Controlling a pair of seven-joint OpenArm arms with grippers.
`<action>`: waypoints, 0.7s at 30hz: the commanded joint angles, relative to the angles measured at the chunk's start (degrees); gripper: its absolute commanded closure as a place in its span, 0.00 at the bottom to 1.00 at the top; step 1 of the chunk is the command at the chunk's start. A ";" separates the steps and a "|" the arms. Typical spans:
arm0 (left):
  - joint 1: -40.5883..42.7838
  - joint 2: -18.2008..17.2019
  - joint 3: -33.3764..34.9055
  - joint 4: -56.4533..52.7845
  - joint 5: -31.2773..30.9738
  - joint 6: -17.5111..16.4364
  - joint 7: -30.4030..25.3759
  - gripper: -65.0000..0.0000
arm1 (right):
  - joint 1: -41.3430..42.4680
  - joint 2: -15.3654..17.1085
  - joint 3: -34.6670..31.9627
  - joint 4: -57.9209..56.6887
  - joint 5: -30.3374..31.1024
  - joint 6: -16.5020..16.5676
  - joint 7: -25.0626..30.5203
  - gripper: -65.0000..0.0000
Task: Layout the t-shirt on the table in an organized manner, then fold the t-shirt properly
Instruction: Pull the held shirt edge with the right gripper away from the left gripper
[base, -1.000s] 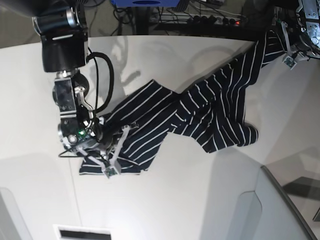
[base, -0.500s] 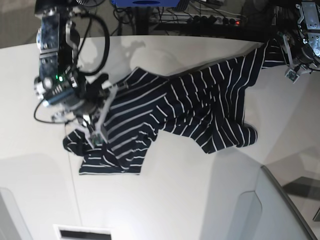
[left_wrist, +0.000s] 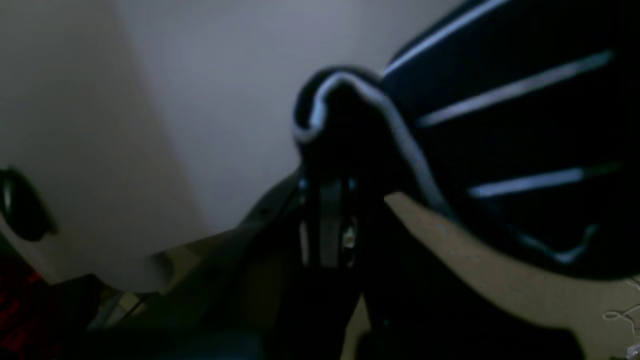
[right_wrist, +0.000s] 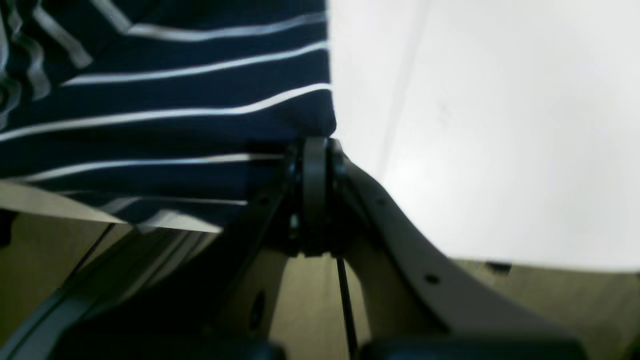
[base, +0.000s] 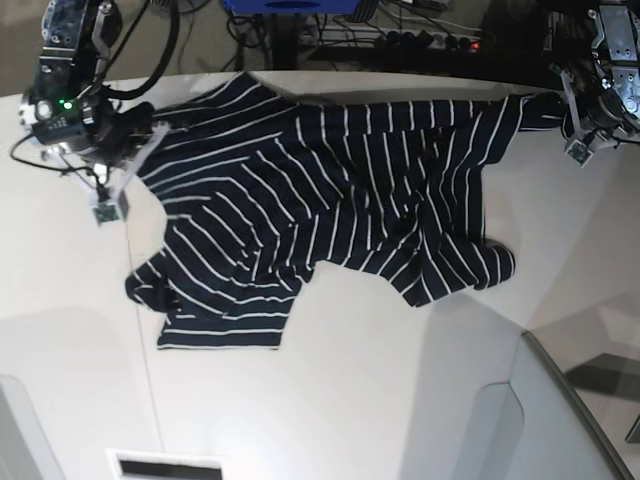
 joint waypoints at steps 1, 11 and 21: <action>-0.26 -1.20 -0.45 0.68 0.59 0.53 0.32 1.00 | 0.46 0.30 1.23 0.14 -0.37 -0.19 -0.65 1.00; 0.01 -1.20 2.36 0.68 0.59 0.53 0.32 1.00 | 1.51 -3.30 4.39 -0.56 0.43 0.69 -10.76 0.83; -0.08 0.39 2.27 0.77 0.59 0.53 0.32 1.00 | 11.89 -0.84 5.89 -9.35 9.22 3.50 -0.39 0.49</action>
